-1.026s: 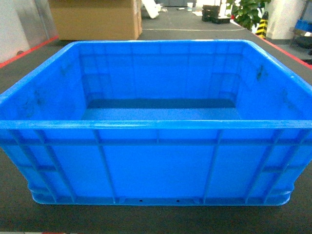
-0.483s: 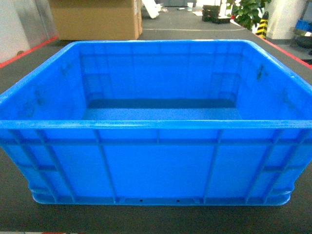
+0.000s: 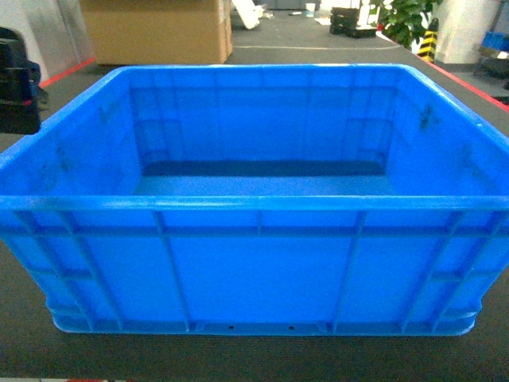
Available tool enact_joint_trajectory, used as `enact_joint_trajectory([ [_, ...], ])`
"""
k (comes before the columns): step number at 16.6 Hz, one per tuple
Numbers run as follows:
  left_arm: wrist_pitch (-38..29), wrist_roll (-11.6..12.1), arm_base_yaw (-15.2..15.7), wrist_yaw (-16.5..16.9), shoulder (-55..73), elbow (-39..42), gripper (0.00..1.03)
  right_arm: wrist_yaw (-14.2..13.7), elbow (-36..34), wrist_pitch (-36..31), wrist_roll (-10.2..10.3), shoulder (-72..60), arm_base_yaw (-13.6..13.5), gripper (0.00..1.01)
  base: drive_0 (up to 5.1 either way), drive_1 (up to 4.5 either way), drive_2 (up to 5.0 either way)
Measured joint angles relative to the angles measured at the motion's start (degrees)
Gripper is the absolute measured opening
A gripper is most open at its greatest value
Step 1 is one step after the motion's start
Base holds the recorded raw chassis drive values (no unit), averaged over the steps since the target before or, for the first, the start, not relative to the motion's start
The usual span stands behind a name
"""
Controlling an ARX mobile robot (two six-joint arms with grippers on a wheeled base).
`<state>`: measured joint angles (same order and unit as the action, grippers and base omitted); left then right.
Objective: Place box next to blue box on left shelf
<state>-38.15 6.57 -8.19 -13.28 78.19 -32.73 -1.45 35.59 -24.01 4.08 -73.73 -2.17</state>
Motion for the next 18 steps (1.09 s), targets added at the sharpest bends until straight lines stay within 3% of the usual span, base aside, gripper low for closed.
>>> enact_joint_trajectory([
  [3,2.91,-1.07,0.07,-2.60,10.03,-7.54,0.98,4.15,10.03,6.10,3.93,-12.46,-0.07,0.98,0.0,0.00,0.0],
  [5,6.71,-3.19,0.44,-2.78,13.84,-9.55,0.98,5.27,13.44,9.70,5.53,-17.18,-0.94,0.98,0.0,0.00,0.0],
  [14,21.88,-12.37,0.46,1.29,16.76,-16.87,0.98,5.99,17.68,17.51,5.97,-21.33,-2.71,0.96,0.0,0.00,0.0],
  [15,22.86,-12.83,0.44,1.51,16.96,-17.42,0.97,5.95,18.03,17.38,5.95,-21.81,-2.71,0.76,0.0,0.00,0.0],
  [16,23.82,-12.63,0.46,1.53,17.11,-17.92,0.74,6.03,18.71,17.27,5.92,-21.81,-2.73,0.53,0.0,0.00,0.0],
  [18,25.11,-12.59,0.48,2.10,17.11,-18.36,0.54,5.75,18.80,17.33,5.92,-21.81,-2.84,0.33,0.0,0.00,0.0],
])
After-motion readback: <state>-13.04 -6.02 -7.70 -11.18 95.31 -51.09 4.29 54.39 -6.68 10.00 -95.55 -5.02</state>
